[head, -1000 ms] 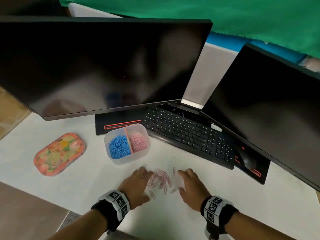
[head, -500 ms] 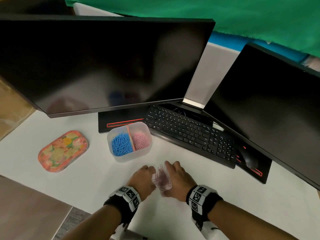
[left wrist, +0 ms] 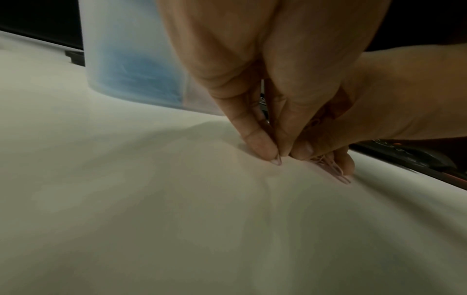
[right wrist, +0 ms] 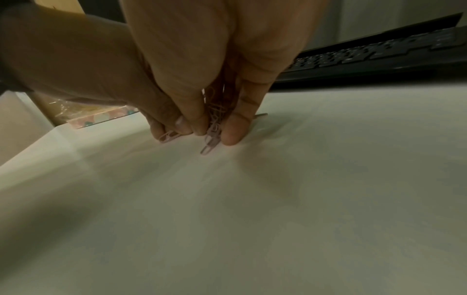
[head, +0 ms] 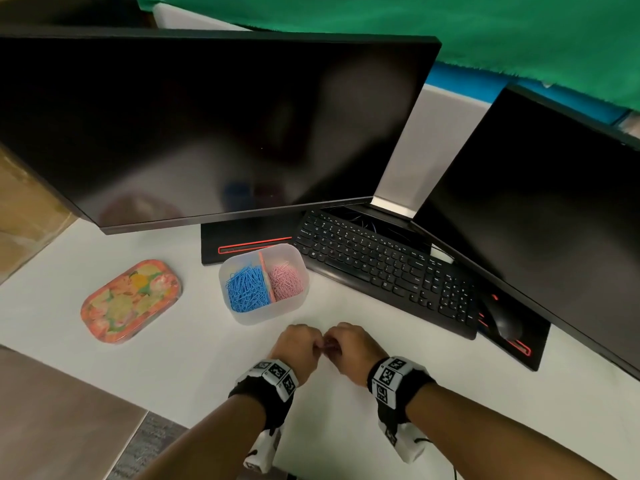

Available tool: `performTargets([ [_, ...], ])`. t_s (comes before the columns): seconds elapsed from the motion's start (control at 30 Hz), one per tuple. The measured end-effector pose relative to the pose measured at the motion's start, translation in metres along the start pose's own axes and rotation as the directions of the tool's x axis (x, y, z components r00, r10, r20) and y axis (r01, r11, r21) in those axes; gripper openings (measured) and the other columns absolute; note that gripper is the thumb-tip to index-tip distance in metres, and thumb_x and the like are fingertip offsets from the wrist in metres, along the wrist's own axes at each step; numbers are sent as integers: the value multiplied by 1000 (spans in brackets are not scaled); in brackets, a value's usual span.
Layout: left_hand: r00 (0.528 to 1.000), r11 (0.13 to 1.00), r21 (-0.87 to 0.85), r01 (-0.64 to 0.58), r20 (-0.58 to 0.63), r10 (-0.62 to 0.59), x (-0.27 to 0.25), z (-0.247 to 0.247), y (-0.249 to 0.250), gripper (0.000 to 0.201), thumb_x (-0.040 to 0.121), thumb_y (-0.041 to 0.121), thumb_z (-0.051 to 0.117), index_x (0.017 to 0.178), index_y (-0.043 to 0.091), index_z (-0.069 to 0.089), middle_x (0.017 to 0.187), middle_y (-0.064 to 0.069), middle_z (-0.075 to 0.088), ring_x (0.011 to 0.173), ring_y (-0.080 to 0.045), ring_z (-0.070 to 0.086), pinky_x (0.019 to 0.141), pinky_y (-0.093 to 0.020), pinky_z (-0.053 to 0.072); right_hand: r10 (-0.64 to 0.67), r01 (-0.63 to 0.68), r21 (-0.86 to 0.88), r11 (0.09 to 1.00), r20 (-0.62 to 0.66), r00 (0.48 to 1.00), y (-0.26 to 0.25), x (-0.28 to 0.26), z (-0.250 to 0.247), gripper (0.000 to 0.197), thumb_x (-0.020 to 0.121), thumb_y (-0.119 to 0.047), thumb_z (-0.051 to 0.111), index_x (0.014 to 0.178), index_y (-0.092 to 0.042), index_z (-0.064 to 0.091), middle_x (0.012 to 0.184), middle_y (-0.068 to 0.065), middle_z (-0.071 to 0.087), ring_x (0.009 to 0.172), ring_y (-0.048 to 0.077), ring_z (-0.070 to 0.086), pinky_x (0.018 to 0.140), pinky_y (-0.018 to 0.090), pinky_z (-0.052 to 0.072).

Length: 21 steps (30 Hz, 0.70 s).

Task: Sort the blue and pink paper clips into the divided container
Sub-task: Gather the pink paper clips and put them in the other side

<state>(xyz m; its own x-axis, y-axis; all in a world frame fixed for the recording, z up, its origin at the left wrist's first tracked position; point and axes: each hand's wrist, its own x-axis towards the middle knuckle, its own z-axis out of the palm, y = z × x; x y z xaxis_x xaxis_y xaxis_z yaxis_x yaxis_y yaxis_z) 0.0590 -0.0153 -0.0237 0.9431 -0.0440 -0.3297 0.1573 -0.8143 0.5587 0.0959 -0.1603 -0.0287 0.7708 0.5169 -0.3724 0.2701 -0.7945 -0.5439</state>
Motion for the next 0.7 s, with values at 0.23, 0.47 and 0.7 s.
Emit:
performTargets([
  [0.23, 999, 996, -88, 19, -25, -22, 5, -5, 2, 17, 87, 17, 58, 93, 17, 74, 94, -1, 73, 89, -20, 64, 78, -24, 47, 83, -85, 189, 978, 17, 996, -2, 2, -9, 11, 90, -15, 58, 85, -10, 68, 66, 4, 63, 57, 23, 67, 61, 31, 56],
  [0.47, 992, 985, -170, -34, -127, 12, 1, -33, 18, 14, 83, 10, 62, 85, 17, 74, 81, -1, 72, 70, -14, 62, 72, -25, 52, 51, -42, 199, 979, -44, 998, -21, -7, -52, 11, 83, -14, 63, 90, -12, 72, 83, 3, 68, 77, 15, 63, 65, 22, 51],
  [0.7, 948, 976, -210, 52, -298, -115, 17, -105, 15, 19, 82, 6, 60, 73, 19, 71, 72, 5, 67, 67, -13, 59, 65, -21, 46, 20, -2, 138, 990, -128, 992, -83, 39, -94, 6, 83, -17, 66, 84, -16, 72, 74, 5, 68, 57, 18, 62, 54, 24, 50],
])
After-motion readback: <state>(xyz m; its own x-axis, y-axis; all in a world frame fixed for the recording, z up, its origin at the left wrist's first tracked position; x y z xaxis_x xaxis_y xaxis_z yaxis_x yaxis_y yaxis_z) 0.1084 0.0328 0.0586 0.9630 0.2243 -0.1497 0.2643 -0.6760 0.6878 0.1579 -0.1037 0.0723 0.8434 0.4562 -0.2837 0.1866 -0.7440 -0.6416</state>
